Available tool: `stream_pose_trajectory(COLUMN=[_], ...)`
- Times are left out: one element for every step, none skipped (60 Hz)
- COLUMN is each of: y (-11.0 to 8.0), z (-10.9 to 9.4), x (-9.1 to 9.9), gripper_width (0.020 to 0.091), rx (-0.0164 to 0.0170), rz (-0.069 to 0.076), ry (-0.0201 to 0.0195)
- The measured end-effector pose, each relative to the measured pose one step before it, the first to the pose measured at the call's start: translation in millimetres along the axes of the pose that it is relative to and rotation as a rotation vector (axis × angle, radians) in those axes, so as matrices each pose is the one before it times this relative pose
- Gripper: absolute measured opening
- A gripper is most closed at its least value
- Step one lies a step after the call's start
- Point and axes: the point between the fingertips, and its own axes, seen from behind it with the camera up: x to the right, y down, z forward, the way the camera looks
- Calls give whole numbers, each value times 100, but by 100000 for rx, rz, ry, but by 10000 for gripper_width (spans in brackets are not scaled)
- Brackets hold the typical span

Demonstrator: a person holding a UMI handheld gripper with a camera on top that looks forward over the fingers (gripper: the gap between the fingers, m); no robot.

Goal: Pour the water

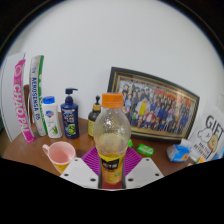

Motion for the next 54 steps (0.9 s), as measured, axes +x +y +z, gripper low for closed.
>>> stream_pose_trajectory(y=[376,518,504,567,475,449,412,371,345,316,236,255,230,313,371,405,423,-429,111,136,-43,-29,74,-29,4,39,7,32,78,98,287,389,424,409,362,332,314,293,267,202,172,132,95,101,160,125,140,120,158,141,119,110,122,117], z=[92,142,298,369,267,254,240,231,208,221,204,173,183,166,168,145,17,39,-75,-37,-78,-4,-70,-52,-41,-49,-57,-49,-15,-21,-13,-19,-49,-64,-107,-142,-176,-217,-315,-324,-395,-430,-472,-521,-703,-563,-655,-701,-752,-818,-864,-903,-974,-1010], x=[-394,-156,64,263,55,29,58,72,90,99,-30,22,73,79,105,125,124,-36,77,52,-8,14,12,2,-20,0,-7,90,34,38,22,-24,4,38,24,19,53,123,156,137,80,26,61,-49,-46,-12,12,-41,-70,-107,-158,-192,-142,-195], gripper_width=[254,253,253,254,254,255,254,254,254,255,254,256,256,256,256,257,263,262,263,262,266,274,301,319,336,354,380,410,438,466,542,608,674,740,806,871,858,832,828,838,853,866,867,862,859,851,854,853,853,850,850,852,852,854], rx=[-594,-2,-31,269,-220,-236,-127,-47,-71,-85,-293,7,71,-290,-581,-739,-930,2719,13,-196,565,506,9,513,420,228,313,147,-167,-378,-1109,-1611,-1747,-1687,-1480,-1330,-1392,-1289,-1082,-982,-871,-759,-625,-618,-828,-740,-689,-738,-688,-609,-504,-399,-448,-482], rz=[1052,1254,1191,1172,1084,1094,989,799,627,653,786,721,628,456,383,457,386,879,515,547,483,106,-147,-115,-145,-101,-61,-10,17,49,9,-128,-119,-145,-16,198,283,498,650,770,850,739,663,434,337,493,461,401,257,188,118,42,6,-21], ry=[394,-472,-781,-1445,-530,-480,-384,-306,-184,-47,442,-89,-162,-169,80,244,236,160,145,198,-126,136,128,102,-29,2,53,89,400,382,269,39,160,187,127,320,454,878,963,932,754,481,624,203,241,629,645,690,583,447,319,340,275,476])
